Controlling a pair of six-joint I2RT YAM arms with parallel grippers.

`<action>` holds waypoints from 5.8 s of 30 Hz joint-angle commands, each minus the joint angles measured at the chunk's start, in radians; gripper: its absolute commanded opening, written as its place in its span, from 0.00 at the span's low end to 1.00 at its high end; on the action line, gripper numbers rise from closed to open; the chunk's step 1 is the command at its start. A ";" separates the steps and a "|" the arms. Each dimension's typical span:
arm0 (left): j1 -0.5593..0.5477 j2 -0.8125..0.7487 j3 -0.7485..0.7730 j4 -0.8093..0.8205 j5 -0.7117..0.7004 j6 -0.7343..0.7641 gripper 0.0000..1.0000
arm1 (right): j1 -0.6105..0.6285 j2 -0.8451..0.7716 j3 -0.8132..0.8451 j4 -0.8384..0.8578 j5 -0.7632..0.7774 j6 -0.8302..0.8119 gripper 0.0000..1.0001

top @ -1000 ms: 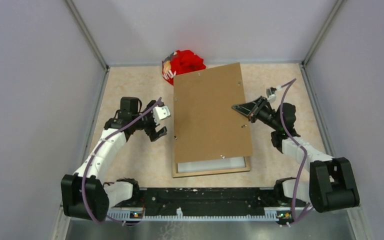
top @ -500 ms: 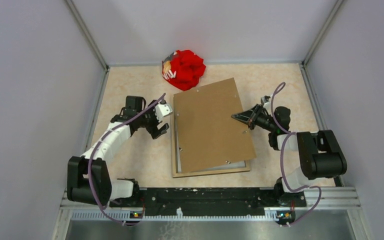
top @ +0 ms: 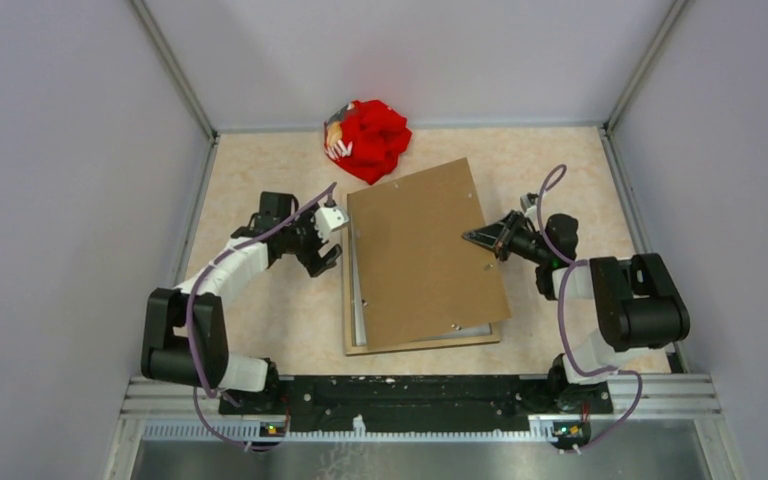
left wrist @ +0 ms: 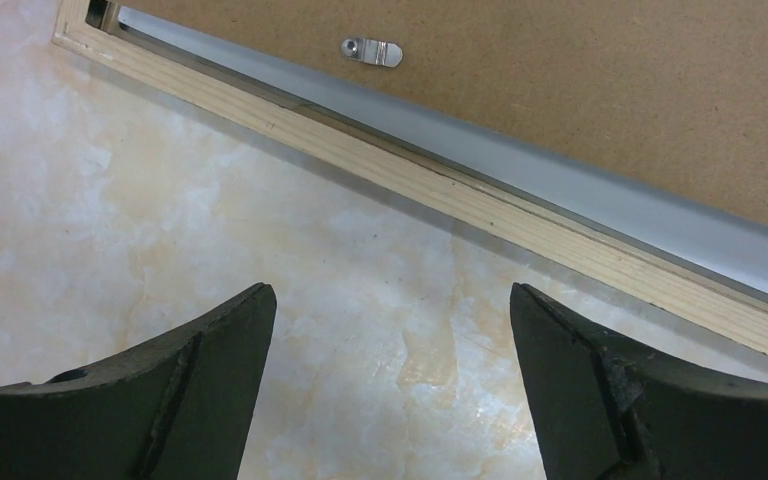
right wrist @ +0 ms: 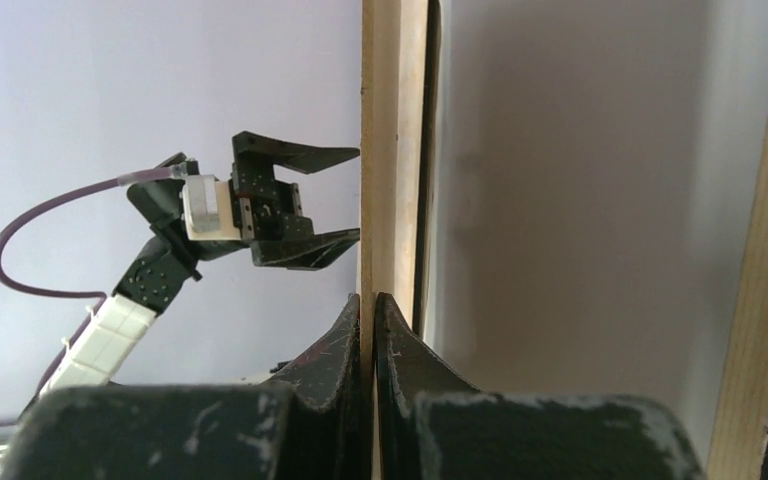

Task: Put the photo into the frame

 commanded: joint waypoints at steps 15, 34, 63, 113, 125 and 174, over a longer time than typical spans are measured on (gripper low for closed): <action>-0.030 0.053 -0.052 0.134 -0.017 0.001 0.93 | -0.003 0.108 -0.069 0.256 0.037 0.059 0.00; -0.057 0.109 -0.053 0.170 -0.030 0.001 0.90 | 0.028 0.185 -0.011 0.294 0.052 0.054 0.00; -0.089 0.150 -0.053 0.205 -0.001 -0.015 0.88 | 0.105 0.156 0.043 0.174 0.145 -0.069 0.00; -0.091 0.143 0.038 0.112 0.003 -0.018 0.85 | 0.290 -0.091 0.270 -0.762 0.506 -0.566 0.38; -0.090 0.113 0.045 0.096 -0.024 -0.020 0.84 | 0.442 -0.044 0.465 -1.175 0.838 -0.684 0.83; -0.059 0.123 0.032 -0.007 0.075 -0.018 0.79 | 0.861 0.124 0.445 -0.645 0.722 -0.427 0.15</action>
